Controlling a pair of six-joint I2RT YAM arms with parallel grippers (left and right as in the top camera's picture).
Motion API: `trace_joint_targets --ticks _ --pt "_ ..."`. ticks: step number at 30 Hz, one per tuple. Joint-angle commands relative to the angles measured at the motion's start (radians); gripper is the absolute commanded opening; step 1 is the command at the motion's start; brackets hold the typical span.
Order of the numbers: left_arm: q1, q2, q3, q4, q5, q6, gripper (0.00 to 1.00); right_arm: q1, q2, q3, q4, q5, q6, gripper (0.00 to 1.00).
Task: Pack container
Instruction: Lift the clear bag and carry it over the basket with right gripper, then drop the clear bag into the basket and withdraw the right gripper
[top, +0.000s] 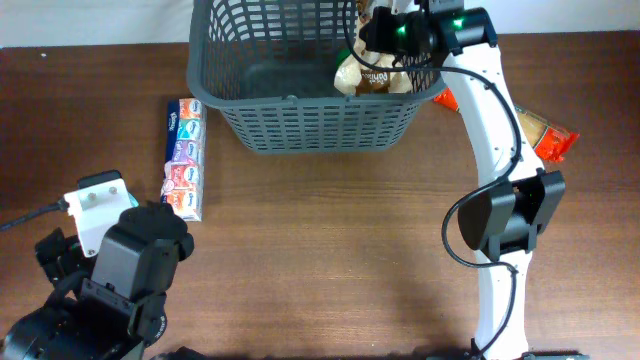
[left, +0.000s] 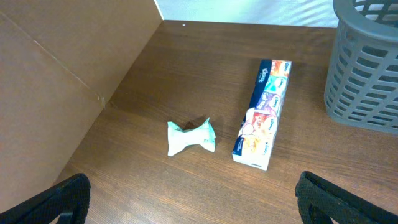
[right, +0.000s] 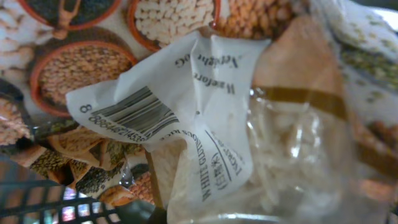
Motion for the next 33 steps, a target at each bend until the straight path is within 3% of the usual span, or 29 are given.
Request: trace_joint_targets --ticks 1,18,25,33 --pt "-0.002 0.002 0.007 0.000 -0.005 0.006 1.00 0.003 0.014 -0.004 -0.023 0.079 -0.013 0.04" --pt "-0.002 0.002 0.007 0.000 -0.005 0.006 0.99 0.003 0.046 -0.010 -0.068 0.136 -0.021 0.11" --pt "-0.002 0.002 0.007 0.000 -0.005 0.006 0.99 0.003 0.046 -0.010 -0.069 0.133 -0.020 0.41" --pt "-0.002 0.002 0.007 0.000 -0.005 0.006 0.99 0.003 0.045 -0.003 -0.054 0.087 -0.009 0.46"
